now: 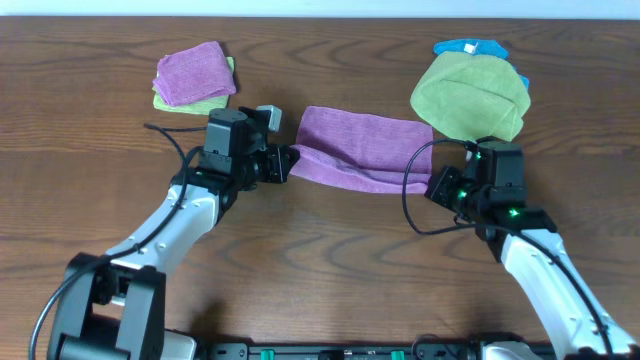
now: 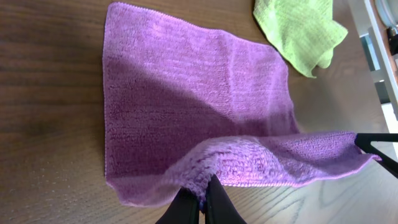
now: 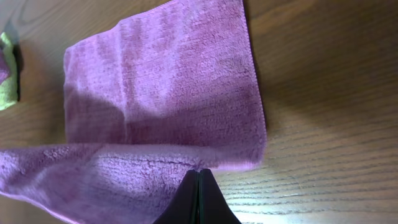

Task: Fold the cloth
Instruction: 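Lift the near edge and fold it forward over the far edge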

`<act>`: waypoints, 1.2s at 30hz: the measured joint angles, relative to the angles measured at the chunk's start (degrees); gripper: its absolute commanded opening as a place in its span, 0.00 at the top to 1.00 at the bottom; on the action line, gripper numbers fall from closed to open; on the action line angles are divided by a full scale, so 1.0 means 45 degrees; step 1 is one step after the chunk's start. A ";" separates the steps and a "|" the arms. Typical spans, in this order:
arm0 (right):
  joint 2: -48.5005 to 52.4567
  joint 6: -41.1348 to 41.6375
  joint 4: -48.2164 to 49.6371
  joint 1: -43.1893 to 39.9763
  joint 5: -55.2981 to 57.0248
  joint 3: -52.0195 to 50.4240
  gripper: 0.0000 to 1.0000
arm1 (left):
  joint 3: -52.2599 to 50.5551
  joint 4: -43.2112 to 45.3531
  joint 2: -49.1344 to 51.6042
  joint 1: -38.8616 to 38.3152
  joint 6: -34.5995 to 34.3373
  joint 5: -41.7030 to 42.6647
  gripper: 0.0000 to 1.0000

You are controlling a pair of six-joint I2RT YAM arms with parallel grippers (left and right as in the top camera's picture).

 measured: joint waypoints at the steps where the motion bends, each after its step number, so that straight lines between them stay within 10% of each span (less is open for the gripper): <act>1: 0.0102 0.0058 0.0049 0.0000 0.0000 0.0000 0.98 | 0.0005 0.0029 0.0092 -0.0005 0.0005 0.0000 0.94; 36: 0.4444 0.0665 0.1384 -0.0049 0.0758 0.3536 0.98 | 0.5523 -0.1855 0.4065 0.0039 0.2195 0.0486 0.94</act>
